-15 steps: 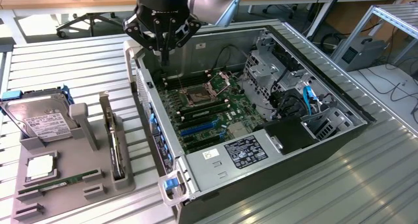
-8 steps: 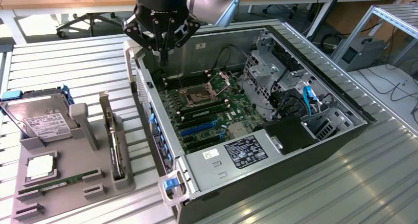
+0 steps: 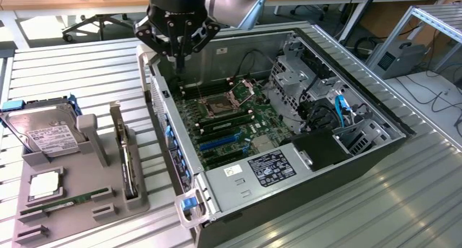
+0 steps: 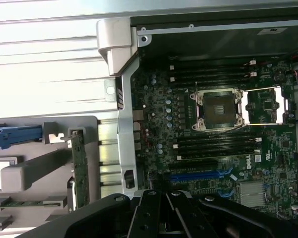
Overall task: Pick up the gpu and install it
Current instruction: 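Reach for the gpu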
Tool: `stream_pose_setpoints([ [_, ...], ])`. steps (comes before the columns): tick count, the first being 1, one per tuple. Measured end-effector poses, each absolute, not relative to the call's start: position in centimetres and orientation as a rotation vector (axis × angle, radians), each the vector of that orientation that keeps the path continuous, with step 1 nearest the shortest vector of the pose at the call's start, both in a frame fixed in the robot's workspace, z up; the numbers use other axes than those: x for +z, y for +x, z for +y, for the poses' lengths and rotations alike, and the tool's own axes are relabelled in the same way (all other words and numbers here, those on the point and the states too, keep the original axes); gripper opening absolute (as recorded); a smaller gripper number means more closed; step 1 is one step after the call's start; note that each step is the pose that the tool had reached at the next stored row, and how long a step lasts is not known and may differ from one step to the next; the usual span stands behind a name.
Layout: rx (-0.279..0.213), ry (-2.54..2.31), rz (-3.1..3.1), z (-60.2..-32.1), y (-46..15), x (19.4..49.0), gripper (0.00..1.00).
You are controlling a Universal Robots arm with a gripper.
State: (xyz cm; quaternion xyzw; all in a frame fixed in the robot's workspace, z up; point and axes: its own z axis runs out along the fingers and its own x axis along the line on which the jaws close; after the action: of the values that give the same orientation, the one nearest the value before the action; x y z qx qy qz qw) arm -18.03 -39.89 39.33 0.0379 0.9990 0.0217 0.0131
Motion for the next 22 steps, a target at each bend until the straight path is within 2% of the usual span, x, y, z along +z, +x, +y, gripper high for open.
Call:
stream_pose_setpoints([
  [22,0.068,0.118,3.112,-39.89,-18.48,39.33,0.11],
])
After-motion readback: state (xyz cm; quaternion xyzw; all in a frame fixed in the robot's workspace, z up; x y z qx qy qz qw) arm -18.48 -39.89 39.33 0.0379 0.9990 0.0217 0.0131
